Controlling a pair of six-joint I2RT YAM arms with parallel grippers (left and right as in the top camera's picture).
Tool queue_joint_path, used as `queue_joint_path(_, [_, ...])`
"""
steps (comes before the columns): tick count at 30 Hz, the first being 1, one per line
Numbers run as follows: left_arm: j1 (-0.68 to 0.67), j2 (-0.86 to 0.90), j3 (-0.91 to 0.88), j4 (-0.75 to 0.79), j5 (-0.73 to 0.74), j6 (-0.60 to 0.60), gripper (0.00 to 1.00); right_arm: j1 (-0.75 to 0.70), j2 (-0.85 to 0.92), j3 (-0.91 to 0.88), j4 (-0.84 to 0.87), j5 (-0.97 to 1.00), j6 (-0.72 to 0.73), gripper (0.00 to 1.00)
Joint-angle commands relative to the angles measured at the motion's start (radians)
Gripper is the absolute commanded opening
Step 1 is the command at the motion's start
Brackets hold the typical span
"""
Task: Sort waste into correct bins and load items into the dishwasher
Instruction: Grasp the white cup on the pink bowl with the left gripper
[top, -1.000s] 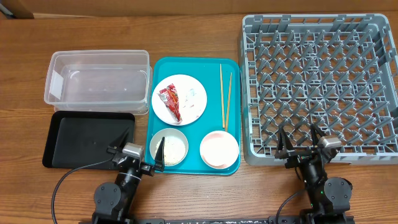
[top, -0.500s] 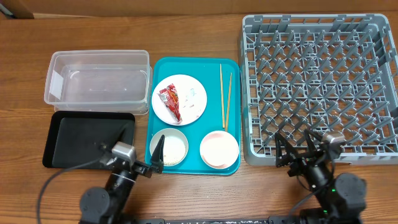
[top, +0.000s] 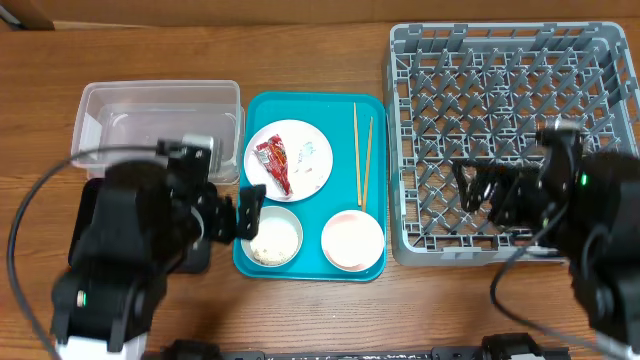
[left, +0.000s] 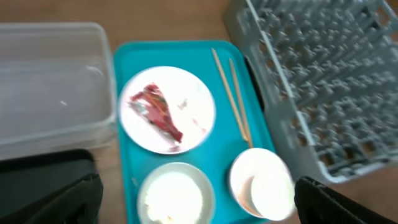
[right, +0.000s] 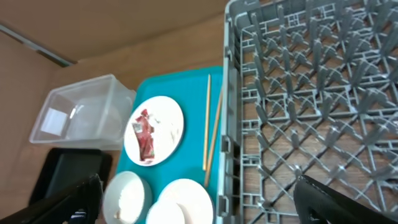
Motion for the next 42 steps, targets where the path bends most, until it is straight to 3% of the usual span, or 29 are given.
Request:
queue_joint_path(1, [0.003,0.084,0.057,-0.005,0.168,-0.051,1.00,-0.002,0.067,0.089,-0.024,-0.053,-0.012,1.00])
queue_joint_path(2, [0.002,0.109,0.056,-0.008,0.204,-0.050,1.00,-0.002,0.080,0.092,-0.024,-0.072,-0.012,1.00])
queue_joint_path(4, [-0.016,0.164,0.055,-0.042,0.215,-0.059,0.75,-0.002,0.101,0.092,-0.029,-0.098,-0.011,0.96])
queue_joint_path(5, [-0.035,0.198,0.055,-0.076,0.196,-0.077,0.73,-0.002,0.113,0.092,-0.035,-0.108,-0.011,0.94])
queue_joint_path(8, [-0.106,0.296,0.054,-0.145,0.106,-0.122,0.73,-0.002,0.138,0.092,-0.060,-0.111,-0.011,0.98])
queue_joint_path(14, [-0.331,0.512,0.053,-0.102,-0.027,-0.149,0.69,-0.002,0.164,0.091,-0.085,-0.111,-0.011,0.97])
queue_joint_path(21, [-0.492,0.767,0.053,-0.015,-0.053,-0.201,0.55,-0.002,0.168,0.091,-0.096,-0.111,-0.011,0.97])
queue_joint_path(22, [-0.503,0.796,0.053,-0.011,-0.047,-0.208,0.49,-0.002,0.168,0.091,-0.095,-0.111,-0.011,0.97])
queue_joint_path(25, [-0.511,0.842,0.053,-0.011,-0.044,-0.227,0.18,-0.002,0.168,0.091,-0.095,-0.111,-0.011,0.97])
queue_joint_path(27, [-0.505,0.843,0.056,-0.012,-0.030,-0.234,0.04,-0.002,0.168,0.091,-0.095,-0.111,-0.011,0.97])
queue_joint_path(34, [-0.401,0.751,0.170,-0.105,0.042,-0.213,0.04,-0.002,0.168,0.091,-0.096,-0.111,-0.011,0.97])
queue_joint_path(38, [-0.260,0.687,0.266,-0.143,0.269,-0.107,0.04,-0.002,0.169,0.091,-0.095,-0.135,-0.011,0.97])
queue_joint_path(42, [-0.064,0.653,0.298,-0.073,0.805,-0.004,0.04,0.021,0.180,0.084,-0.079,-0.300,-0.055,0.90])
